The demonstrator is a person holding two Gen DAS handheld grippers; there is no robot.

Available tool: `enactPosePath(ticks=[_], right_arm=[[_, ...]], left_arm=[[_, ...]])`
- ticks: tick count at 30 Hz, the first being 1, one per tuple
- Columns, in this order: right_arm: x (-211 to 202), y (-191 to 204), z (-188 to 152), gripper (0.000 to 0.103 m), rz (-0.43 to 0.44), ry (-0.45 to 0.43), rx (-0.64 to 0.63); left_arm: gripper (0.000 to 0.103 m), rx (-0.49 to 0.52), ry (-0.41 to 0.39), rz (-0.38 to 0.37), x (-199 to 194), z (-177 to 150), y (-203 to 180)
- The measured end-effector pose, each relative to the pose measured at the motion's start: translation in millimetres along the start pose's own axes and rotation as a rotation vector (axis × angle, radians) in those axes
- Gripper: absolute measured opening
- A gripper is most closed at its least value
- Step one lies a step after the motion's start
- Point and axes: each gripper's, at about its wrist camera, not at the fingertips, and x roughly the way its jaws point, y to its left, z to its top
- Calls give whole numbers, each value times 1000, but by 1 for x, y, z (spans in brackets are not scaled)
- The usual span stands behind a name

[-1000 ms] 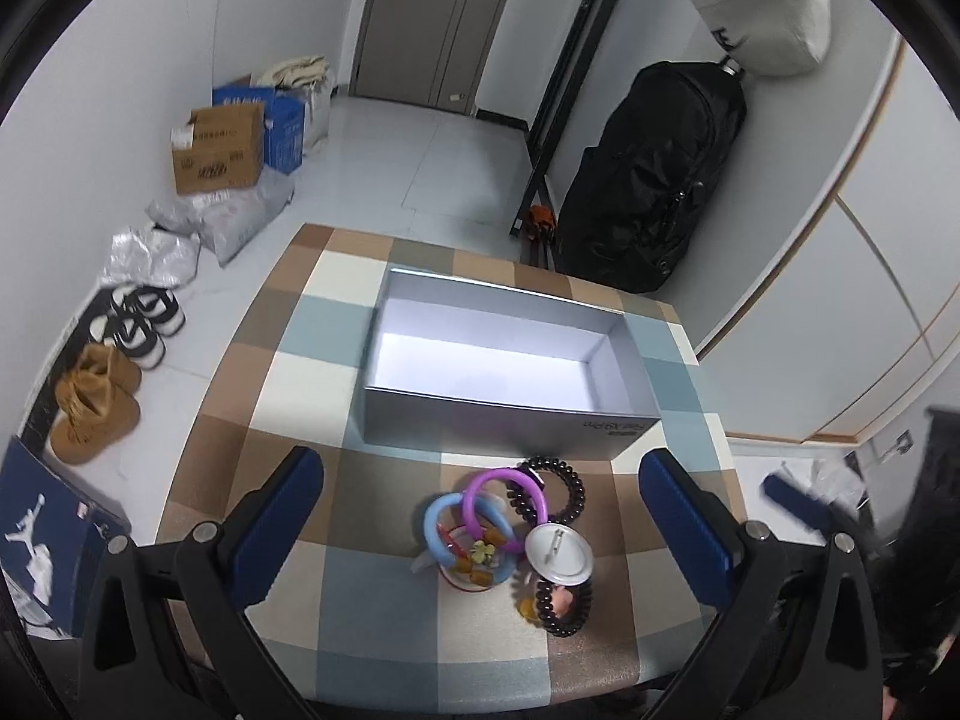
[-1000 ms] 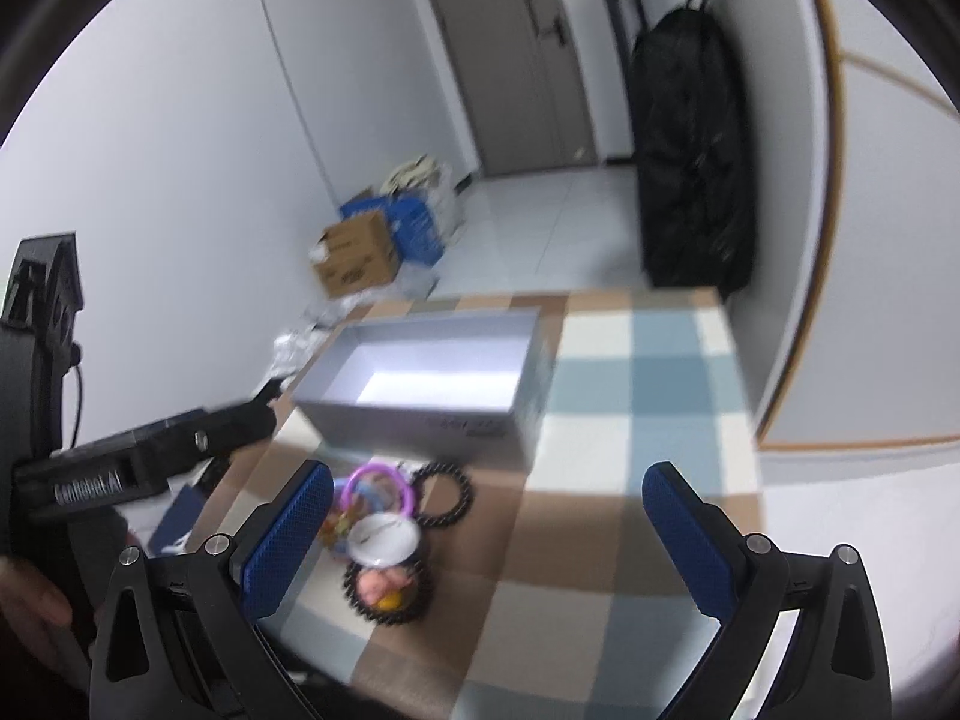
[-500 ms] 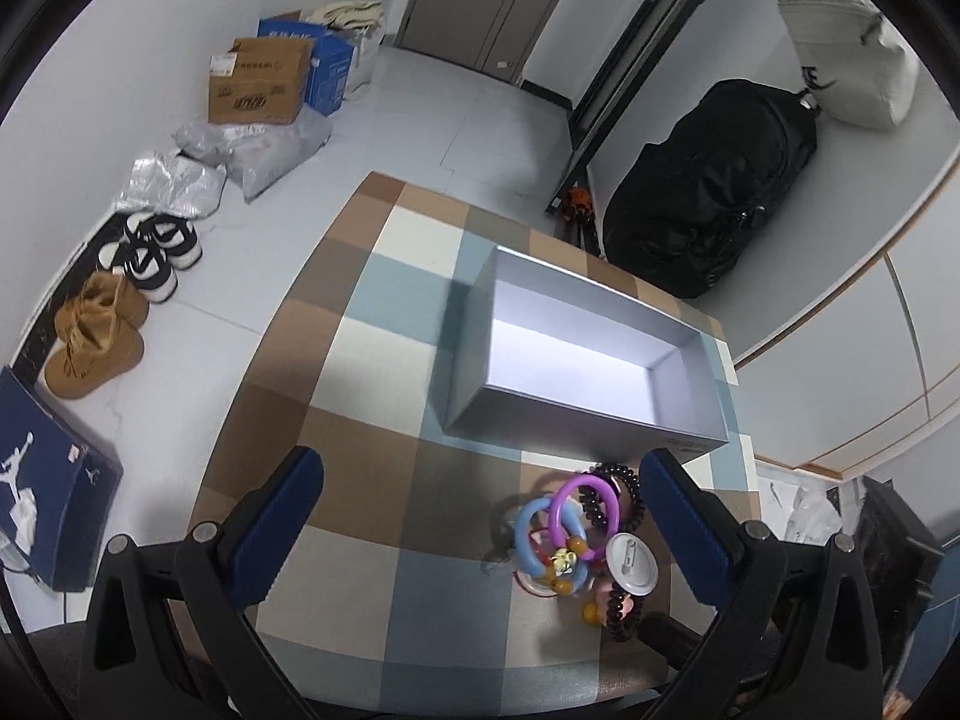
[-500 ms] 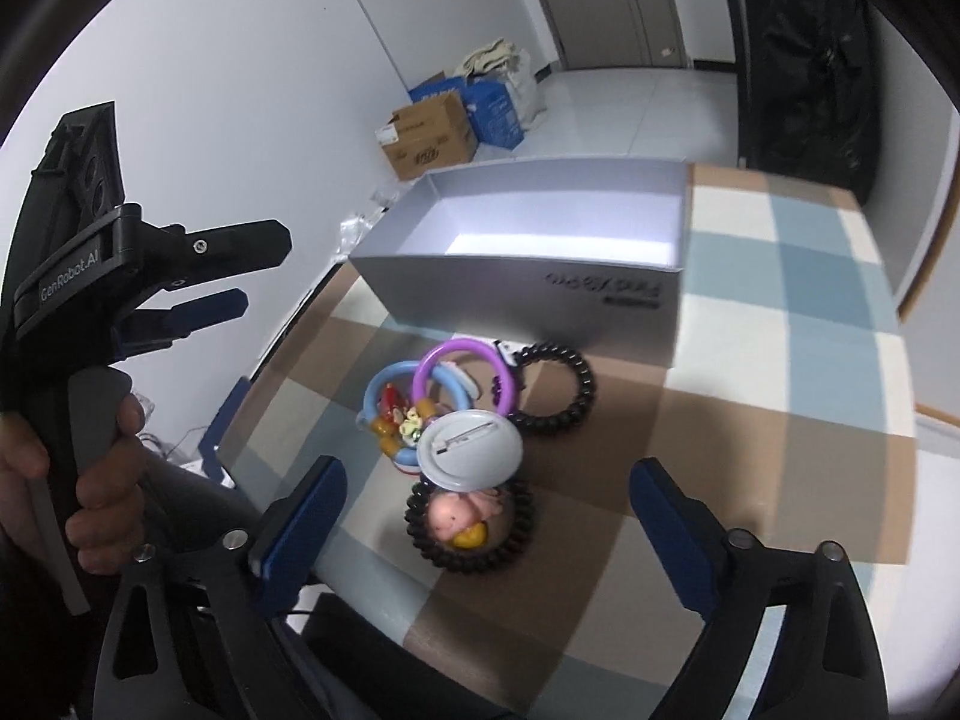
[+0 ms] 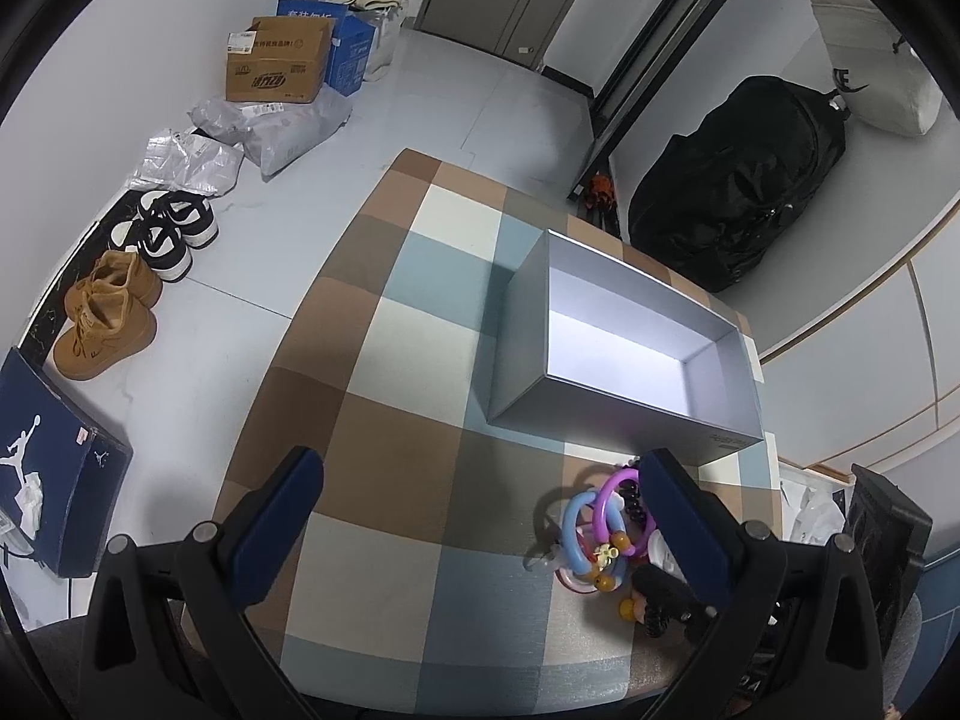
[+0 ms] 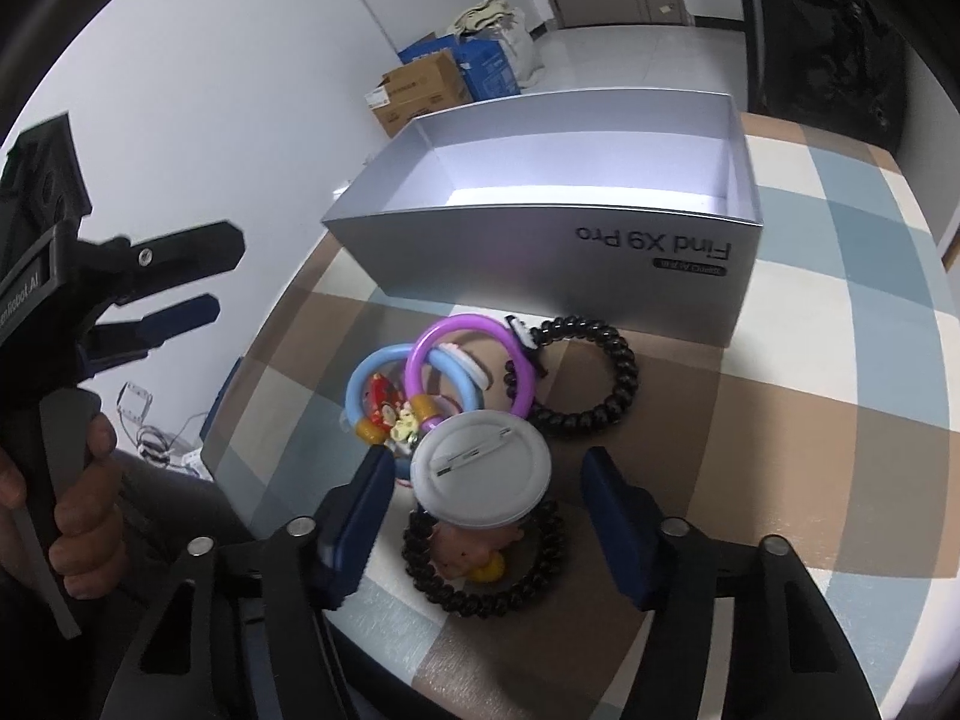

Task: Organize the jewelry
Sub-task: 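Reach down and grasp the white round badge with the right gripper, then grasp the purple ring with the left gripper while the right gripper holds the badge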

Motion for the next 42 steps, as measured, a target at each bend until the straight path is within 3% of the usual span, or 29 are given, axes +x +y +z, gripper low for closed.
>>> enactPosePath(ticks=[4, 13, 21, 28, 38, 42], right_arm=[[-3, -4, 0, 42, 10, 0, 20], [-13, -1, 3, 42, 5, -46, 14], [-36, -15, 2, 42, -69, -102, 37], [-54, -26, 3, 42, -101, -145, 47], [-67, -30, 3, 42, -135, -182, 34], [-71, -34, 2, 42, -126, -191, 45]], left_arm=[[102, 12, -4, 1, 0, 0, -2], [102, 39, -31, 0, 0, 0, -9], [100, 181, 64, -7, 26, -9, -46], [83, 302, 127, 60, 41, -20, -66], [49, 288, 178, 36, 54, -17, -65], [23, 285, 181, -8, 51, -17, -65]])
